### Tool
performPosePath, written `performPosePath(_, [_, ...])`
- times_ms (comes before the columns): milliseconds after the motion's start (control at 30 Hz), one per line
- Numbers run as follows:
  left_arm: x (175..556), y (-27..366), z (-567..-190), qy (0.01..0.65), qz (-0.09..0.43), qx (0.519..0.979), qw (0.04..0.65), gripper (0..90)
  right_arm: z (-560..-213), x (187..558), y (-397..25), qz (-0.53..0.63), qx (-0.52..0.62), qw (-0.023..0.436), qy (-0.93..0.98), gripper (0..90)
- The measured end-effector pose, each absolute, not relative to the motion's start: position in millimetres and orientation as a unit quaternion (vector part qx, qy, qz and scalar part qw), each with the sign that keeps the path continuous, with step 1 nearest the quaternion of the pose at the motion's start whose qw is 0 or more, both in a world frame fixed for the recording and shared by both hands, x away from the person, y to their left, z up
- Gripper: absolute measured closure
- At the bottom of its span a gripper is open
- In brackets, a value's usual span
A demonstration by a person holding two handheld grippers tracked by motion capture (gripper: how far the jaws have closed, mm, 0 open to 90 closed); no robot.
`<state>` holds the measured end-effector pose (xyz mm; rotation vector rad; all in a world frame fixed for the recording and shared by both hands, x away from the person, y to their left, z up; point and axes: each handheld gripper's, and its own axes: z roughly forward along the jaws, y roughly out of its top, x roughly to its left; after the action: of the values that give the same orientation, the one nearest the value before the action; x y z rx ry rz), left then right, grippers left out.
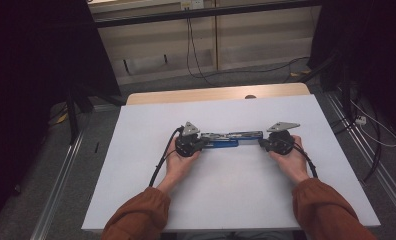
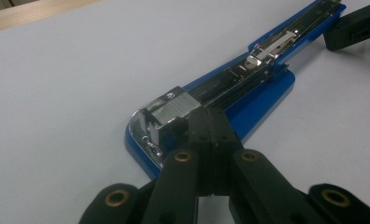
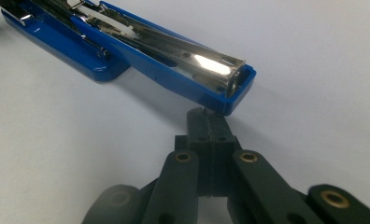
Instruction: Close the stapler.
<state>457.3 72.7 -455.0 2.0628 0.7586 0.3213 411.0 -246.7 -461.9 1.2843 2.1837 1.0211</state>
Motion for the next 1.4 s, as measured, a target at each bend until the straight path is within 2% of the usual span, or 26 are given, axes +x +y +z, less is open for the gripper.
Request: performPosePath(1400, [458.1, 73.2, -456.4, 0.304, 0.124, 0.830, 0.451, 90.0, -459.4, 412.0, -246.7, 0.388, 0.453, 0.210, 0.774, 90.0])
